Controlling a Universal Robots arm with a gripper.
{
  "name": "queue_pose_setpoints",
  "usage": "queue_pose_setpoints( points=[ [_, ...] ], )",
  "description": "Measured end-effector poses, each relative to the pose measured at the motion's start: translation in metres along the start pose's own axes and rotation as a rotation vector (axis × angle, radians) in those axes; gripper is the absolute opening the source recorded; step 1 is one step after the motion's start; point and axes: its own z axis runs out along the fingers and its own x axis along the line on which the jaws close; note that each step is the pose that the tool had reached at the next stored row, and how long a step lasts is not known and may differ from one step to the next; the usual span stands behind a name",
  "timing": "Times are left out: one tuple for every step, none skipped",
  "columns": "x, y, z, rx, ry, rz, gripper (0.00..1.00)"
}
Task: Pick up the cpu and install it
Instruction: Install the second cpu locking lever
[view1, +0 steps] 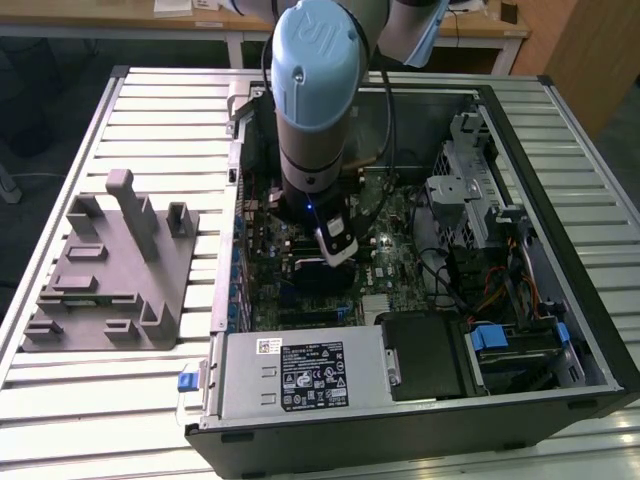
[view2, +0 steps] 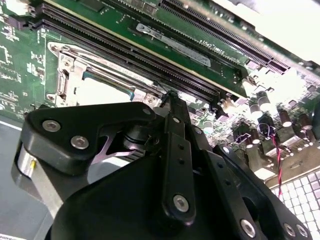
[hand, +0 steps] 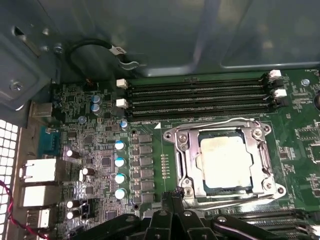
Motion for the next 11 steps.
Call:
queue_pose_setpoints(
  points=[
    [0.0001,-0.0004,0.0010,-0.0030,0.0003,0.000,0.11],
    [0.0001,-0.0007,0.0020,-0.0064,0.0005,0.000,0.11],
    [0.0002,-0.0010,0.0029,-0.0094,0.0007,0.000,0.11],
    [0.0002,-0.0012,0.0035,-0.0120,0.0008,0.000,0.11],
    [0.0002,-0.0014,0.0042,-0.0139,0.0009,0.000,0.11],
    [0.0002,-0.0016,0.0047,-0.0148,0.0010,0.000,0.11],
    [0.0003,-0.0018,0.0051,-0.0149,0.0012,0.000,0.11],
    [0.0003,-0.0020,0.0053,-0.0149,0.0013,0.000,0.11],
    [0.0003,-0.0021,0.0054,-0.0149,0.0013,0.000,0.11],
    [0.0003,-0.0021,0.0054,-0.0149,0.0013,0.000,0.11],
    [0.0003,-0.0021,0.0054,-0.0149,0.0013,0.000,0.11]
  ],
)
